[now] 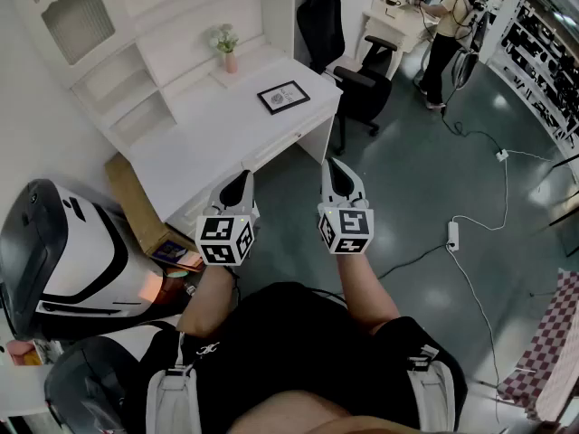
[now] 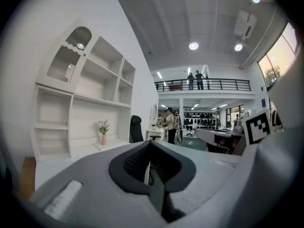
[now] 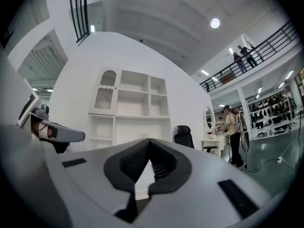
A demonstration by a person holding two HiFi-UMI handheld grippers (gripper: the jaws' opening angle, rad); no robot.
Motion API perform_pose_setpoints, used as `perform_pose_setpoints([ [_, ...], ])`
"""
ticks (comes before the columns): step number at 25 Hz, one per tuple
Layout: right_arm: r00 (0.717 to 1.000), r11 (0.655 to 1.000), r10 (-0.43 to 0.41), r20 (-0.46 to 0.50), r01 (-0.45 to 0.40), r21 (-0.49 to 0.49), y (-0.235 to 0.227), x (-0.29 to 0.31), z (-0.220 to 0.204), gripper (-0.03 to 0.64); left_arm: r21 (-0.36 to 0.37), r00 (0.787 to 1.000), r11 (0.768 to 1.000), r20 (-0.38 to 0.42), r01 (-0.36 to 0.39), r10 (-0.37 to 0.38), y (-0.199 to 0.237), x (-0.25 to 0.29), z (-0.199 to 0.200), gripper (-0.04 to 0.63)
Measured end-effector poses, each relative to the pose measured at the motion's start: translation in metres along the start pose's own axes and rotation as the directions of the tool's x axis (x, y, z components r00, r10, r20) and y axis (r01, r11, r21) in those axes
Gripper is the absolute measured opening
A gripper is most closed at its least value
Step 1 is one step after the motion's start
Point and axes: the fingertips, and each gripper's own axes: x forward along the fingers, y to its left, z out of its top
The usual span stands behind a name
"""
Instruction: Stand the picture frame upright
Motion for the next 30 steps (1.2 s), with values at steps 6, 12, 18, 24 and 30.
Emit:
perform_pose_setpoints([
  [6, 1.0, 1.0, 0.002, -0.008, -0.002, -0.003, 0.013, 0.008, -0.001, 0.0, -0.001, 1.0, 1.0, -0.007, -0.001, 0.001, 0.013, -0.006, -0.001, 0.017],
  [12, 1.0, 1.0, -0.001, -0.003, 0.001, 0.0, 0.021, 0.02, -0.002, 0.0, -0.015, 1.0, 1.0, -0.006, -0.009, 0.009, 0.032, -0.005, -0.002, 0.017],
  [18, 1.0, 1.0, -0.007, 0.011, 0.007, -0.004, 0.036, 0.027, -0.001, 0.0, -0.043, 1.0, 0.999, 0.004, -0.005, 0.005, 0.054, -0.004, -0.005, 0.017],
  [24, 1.0, 1.0, -0.03, 0.006, 0.03, -0.01, 0.056, 0.031, -0.004, 0.002, -0.06, 1.0, 0.998, -0.001, 0.029, -0.029, 0.074, -0.007, -0.009, 0.017],
  [30, 1.0, 0.999, -0.028, -0.002, 0.028, -0.018, 0.076, 0.033, -0.006, 0.002, -0.061, 0.999, 0.997, -0.012, 0.045, -0.046, 0.086, -0.015, -0.014, 0.017],
])
